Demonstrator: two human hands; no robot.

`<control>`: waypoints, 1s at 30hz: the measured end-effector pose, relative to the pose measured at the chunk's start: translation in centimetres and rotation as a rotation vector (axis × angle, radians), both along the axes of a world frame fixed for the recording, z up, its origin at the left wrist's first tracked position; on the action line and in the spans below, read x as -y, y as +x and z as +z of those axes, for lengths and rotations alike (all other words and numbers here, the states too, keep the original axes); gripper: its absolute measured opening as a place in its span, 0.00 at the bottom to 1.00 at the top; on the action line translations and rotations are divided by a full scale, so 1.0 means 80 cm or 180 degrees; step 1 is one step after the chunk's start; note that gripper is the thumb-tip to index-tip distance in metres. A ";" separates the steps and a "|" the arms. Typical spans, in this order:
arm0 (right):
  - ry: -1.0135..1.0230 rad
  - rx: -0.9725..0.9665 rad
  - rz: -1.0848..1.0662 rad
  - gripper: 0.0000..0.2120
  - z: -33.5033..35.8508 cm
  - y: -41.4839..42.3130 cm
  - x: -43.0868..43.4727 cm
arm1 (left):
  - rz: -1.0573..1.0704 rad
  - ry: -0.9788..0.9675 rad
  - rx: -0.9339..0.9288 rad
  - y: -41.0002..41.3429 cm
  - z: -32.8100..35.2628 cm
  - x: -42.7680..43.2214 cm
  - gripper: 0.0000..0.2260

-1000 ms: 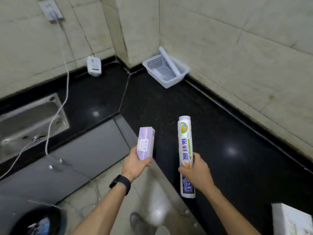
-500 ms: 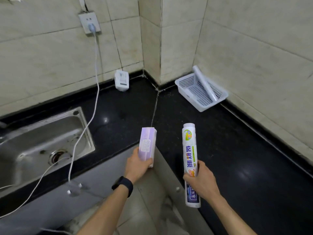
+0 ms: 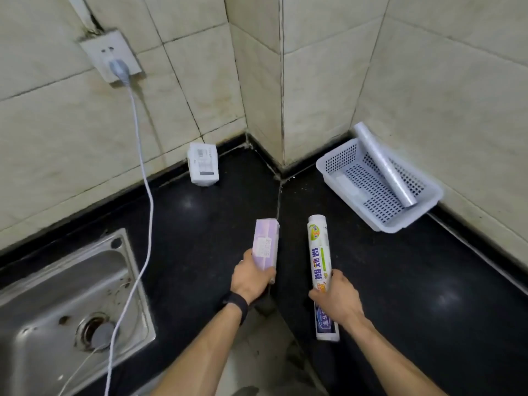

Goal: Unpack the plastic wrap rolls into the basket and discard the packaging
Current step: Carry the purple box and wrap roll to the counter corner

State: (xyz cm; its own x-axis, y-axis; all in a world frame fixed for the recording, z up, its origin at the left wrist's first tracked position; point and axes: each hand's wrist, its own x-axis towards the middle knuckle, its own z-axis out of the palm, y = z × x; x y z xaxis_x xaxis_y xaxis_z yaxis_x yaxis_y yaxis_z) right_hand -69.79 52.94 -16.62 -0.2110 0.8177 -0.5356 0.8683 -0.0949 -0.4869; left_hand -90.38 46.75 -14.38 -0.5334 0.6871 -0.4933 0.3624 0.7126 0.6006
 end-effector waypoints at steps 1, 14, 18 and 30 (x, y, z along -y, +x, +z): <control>-0.0016 0.0030 -0.0001 0.26 0.000 -0.011 -0.016 | -0.0015 -0.0041 -0.0001 -0.007 -0.001 -0.017 0.31; 0.0081 0.0201 -0.0243 0.28 -0.036 -0.121 -0.151 | -0.0338 -0.0039 0.0119 -0.072 -0.044 -0.185 0.32; 0.0178 0.0360 -0.0165 0.29 -0.042 -0.146 -0.162 | -0.0468 -0.0030 0.0130 -0.084 -0.060 -0.202 0.33; 0.0374 0.0602 0.0053 0.32 -0.046 -0.183 -0.180 | -0.0531 0.0099 0.0318 -0.108 -0.078 -0.236 0.33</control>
